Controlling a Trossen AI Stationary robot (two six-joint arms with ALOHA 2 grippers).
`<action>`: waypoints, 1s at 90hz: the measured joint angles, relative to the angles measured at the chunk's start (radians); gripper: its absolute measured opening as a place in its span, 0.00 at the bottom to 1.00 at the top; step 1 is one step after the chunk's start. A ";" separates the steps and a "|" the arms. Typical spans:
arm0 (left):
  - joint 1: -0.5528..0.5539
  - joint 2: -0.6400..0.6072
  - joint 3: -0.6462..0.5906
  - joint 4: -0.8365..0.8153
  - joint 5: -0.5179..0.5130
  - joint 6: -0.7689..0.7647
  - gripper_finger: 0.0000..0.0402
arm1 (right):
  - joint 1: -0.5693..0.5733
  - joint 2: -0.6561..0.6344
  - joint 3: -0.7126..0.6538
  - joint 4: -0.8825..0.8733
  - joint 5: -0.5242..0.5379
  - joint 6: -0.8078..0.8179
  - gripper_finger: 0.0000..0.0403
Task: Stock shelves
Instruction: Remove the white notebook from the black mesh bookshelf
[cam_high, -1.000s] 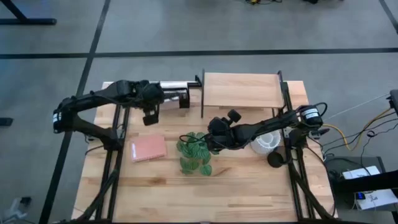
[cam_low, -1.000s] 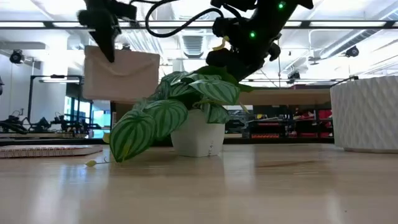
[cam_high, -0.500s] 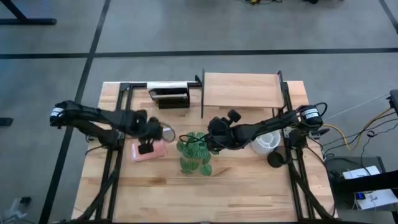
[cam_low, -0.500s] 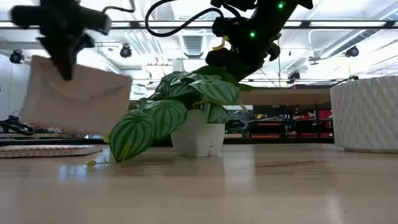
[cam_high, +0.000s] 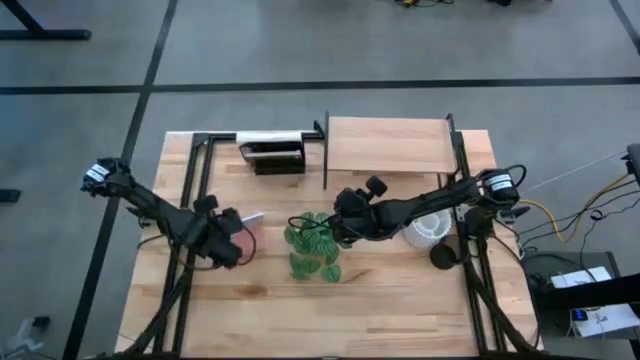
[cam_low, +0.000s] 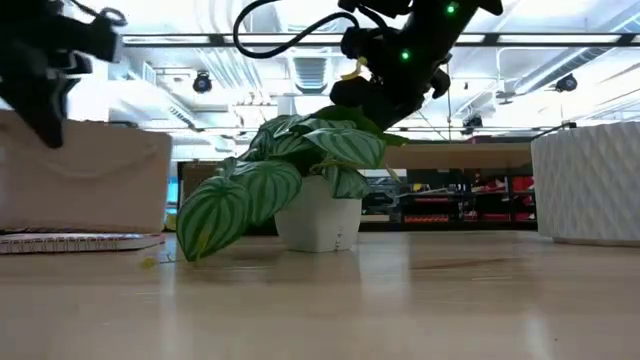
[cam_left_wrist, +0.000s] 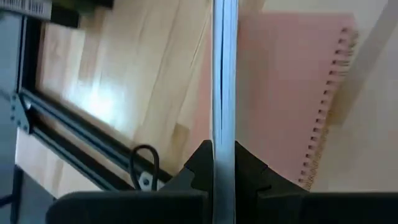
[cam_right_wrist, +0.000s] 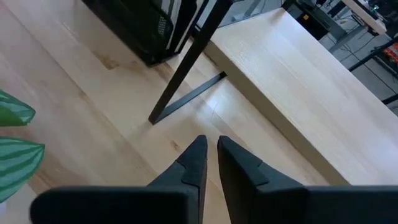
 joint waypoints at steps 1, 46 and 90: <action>-0.003 0.000 -0.003 -0.002 0.003 -0.007 0.02 | 0.000 0.000 0.000 0.001 0.000 0.000 0.06; -0.021 0.001 -0.127 0.240 0.102 0.132 0.02 | 0.000 0.000 0.000 0.030 0.000 -0.018 0.06; -0.021 0.001 -0.254 0.446 0.258 0.210 0.02 | -0.006 0.000 0.000 0.044 0.000 -0.031 0.06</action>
